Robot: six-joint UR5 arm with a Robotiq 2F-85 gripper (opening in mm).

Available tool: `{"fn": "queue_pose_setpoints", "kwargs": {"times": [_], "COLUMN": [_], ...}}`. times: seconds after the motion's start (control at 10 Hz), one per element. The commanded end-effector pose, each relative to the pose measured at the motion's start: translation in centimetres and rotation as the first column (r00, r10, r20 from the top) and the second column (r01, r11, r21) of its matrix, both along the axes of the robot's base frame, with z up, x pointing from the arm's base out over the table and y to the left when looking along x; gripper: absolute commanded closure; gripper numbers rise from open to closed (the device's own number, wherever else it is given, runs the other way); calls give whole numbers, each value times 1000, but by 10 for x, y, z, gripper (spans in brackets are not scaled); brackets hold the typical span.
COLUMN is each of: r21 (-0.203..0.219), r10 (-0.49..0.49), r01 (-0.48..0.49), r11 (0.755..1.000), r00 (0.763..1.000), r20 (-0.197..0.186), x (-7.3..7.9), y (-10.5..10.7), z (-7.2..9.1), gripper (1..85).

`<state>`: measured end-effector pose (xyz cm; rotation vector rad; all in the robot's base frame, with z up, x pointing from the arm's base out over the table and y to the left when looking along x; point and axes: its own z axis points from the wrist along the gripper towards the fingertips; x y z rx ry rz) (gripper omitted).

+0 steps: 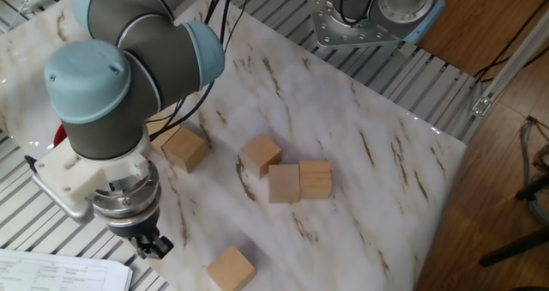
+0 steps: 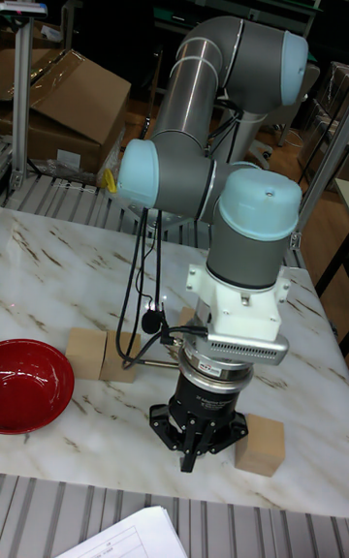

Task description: Stack the blocks into a pyramid shape

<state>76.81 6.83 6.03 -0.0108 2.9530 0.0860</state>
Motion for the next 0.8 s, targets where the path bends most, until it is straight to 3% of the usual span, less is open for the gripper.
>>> {"fn": "queue_pose_setpoints", "kwargs": {"times": [0.0, 0.2, 0.3, 0.4, 0.5, 0.6, 0.7], "r21": [6, -7, 5, 27, 63, 29, 43], "r10": [-16, -27, -27, -27, -43, -50, -56], "r01": [16, 27, 27, 29, 54, 57, 67], "r11": [1000, 1000, 1000, 999, 997, 998, 997], "r00": [999, 998, 998, 996, 984, 978, 974], "r20": [-35, -63, -62, -85, -171, -203, -221], "x": [3, 4, 3, -6, -29, -36, -40], "y": [13, 22, 25, 30, 41, 35, 42], "z": [10, 17, 18, 17, 17, 17, 20], "gripper": [843, 843, 843, 843, 843, 843, 843]}}
